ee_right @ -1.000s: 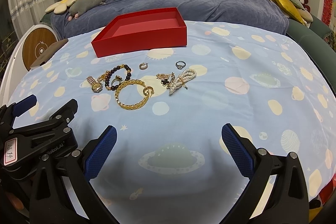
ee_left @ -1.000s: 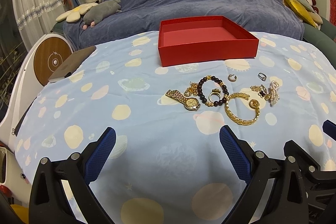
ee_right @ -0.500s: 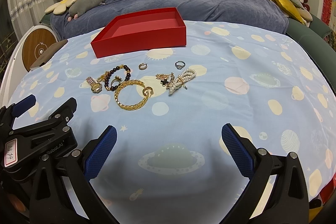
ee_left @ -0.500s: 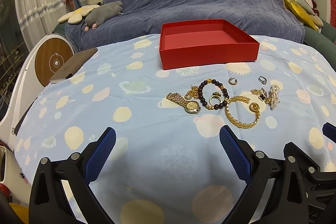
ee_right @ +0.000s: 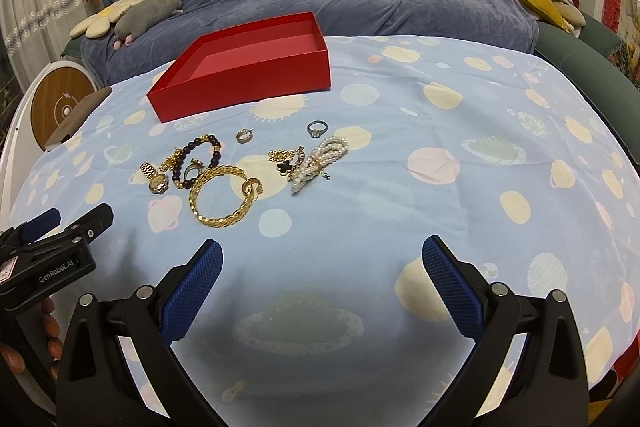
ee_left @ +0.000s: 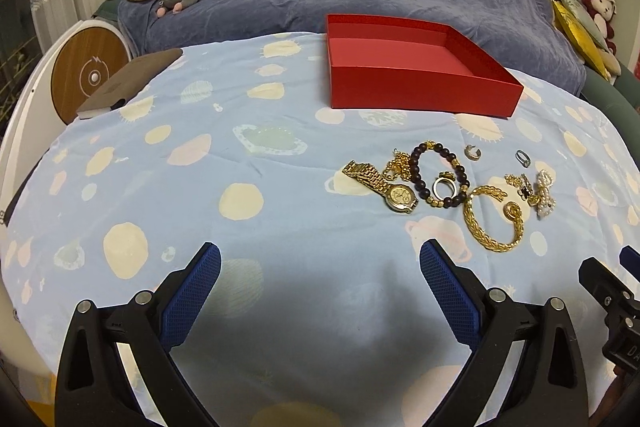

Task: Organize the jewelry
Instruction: 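Grasp the gold wristwatch with the left tool while the right tool grasps the pearl strand, then carry the watch and pearls into the red box and open both tools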

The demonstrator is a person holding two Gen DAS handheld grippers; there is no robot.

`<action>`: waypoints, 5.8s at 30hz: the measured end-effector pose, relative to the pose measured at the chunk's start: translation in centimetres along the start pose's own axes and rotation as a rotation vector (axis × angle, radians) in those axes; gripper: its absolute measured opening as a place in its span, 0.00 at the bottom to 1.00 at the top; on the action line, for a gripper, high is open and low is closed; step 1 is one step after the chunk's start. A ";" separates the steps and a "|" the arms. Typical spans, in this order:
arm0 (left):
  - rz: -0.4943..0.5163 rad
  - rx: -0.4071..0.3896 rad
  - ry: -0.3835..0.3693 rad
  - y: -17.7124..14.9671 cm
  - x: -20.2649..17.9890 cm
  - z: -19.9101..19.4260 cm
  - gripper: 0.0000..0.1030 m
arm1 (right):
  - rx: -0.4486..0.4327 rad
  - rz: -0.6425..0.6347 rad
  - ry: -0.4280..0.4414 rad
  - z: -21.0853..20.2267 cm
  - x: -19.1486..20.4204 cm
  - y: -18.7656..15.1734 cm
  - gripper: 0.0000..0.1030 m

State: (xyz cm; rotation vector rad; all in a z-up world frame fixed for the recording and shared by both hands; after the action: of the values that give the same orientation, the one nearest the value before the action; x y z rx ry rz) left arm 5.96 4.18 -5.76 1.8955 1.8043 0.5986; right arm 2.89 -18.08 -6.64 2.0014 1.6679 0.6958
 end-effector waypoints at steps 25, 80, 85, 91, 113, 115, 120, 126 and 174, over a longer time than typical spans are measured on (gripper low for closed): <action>0.002 0.070 0.017 2.9 -3.4 6.3 0.82 | 0.043 -0.002 0.016 2.7 1.0 1.2 0.95; -0.013 0.063 -0.194 2.5 -1.7 3.5 0.19 | 0.083 0.087 0.104 6.0 -0.4 4.0 0.12; -0.015 0.048 -0.200 2.5 -1.7 2.9 0.19 | 0.046 0.096 0.129 4.3 -1.1 4.1 0.11; -0.027 0.022 -0.225 3.1 -1.7 1.3 0.19 | 0.008 0.120 0.180 2.0 -1.4 4.8 0.11; 0.034 -0.148 -0.216 24.5 -5.0 4.3 0.19 | -0.050 -0.075 0.287 8.5 4.8 25.3 0.11; 0.027 -0.132 -0.217 26.0 -5.2 6.6 0.19 | -0.036 -0.088 0.284 10.8 5.5 26.8 0.11; 0.038 -0.093 -0.210 28.5 -5.5 11.2 0.19 | 0.014 -0.105 0.262 16.0 6.3 29.1 0.11; 0.034 -0.056 -0.193 29.4 -5.8 15.5 0.19 | 0.102 -0.097 0.253 20.7 6.1 29.7 0.11; 0.042 -0.022 -0.073 5.2 0.8 2.3 0.74 | 0.138 -0.184 0.201 3.7 5.5 1.5 0.63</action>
State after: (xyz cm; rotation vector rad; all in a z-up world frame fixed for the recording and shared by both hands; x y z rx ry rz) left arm 11.54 4.71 -4.53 1.9195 1.7100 0.5545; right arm 7.23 -13.01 -8.04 1.8877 2.0391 0.7535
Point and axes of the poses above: each gripper's, at about its wrist camera, not at the fingertips, and z roughly the way its jaws point, x to its left, y to its top, the point moved 5 cm from there along z, roughly the way its jaws point, and after that the axes turned 4 degrees about x, right-handed, at the moved point
